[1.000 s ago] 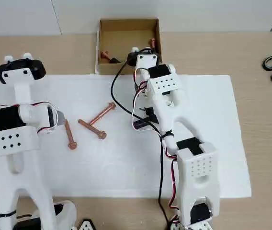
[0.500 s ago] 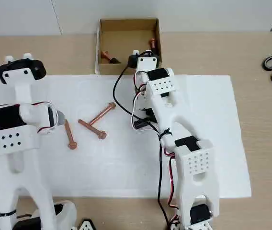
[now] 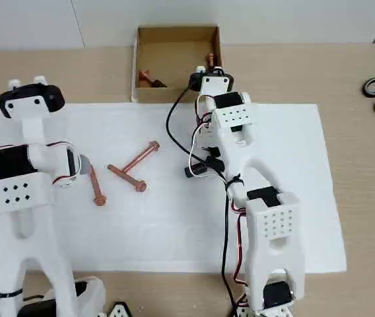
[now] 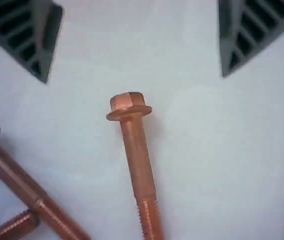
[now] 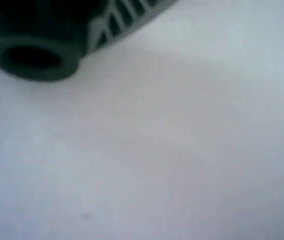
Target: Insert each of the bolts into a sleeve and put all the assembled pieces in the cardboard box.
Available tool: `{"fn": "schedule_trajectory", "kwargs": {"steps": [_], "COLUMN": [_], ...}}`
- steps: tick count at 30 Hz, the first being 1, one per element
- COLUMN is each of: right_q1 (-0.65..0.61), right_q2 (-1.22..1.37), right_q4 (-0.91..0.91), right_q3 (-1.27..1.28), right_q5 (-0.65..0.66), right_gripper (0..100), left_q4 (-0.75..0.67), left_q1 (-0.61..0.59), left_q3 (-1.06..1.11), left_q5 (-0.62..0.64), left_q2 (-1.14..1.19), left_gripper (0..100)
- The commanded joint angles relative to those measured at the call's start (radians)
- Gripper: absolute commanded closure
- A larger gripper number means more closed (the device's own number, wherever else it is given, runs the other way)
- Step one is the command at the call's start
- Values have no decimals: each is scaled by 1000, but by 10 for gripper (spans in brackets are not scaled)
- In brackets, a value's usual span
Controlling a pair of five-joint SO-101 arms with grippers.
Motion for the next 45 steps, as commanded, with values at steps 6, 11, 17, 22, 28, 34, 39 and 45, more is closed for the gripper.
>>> {"fn": "schedule_trajectory", "kwargs": {"steps": [6,11,17,22,28,34,39,45], "right_q1": [59,77,131,174,213,236,229,228], "right_q2": [-237,-400,-532,-576,-582,-582,-582,-582], "right_q4": [107,197,311,361,367,367,367,367], "right_q3": [-6,-8,-8,-2,-2,-2,-2,-2], "right_q5": [69,155,238,247,244,244,244,244], "right_gripper": [991,991,991,991,991,991,991,991], "left_q4": [0,3,5,23,18,25,18,17], "left_q1": [-2,-2,11,107,175,219,272,328], "left_q3": [-7,-10,-68,-107,-295,-489,-604,-763], "left_q5": [0,-5,-6,-20,-100,-307,-448,-508], "left_q2": [-5,2,6,114,341,585,741,898], "left_gripper": [790,790,790,791,791,791,791,791]}}
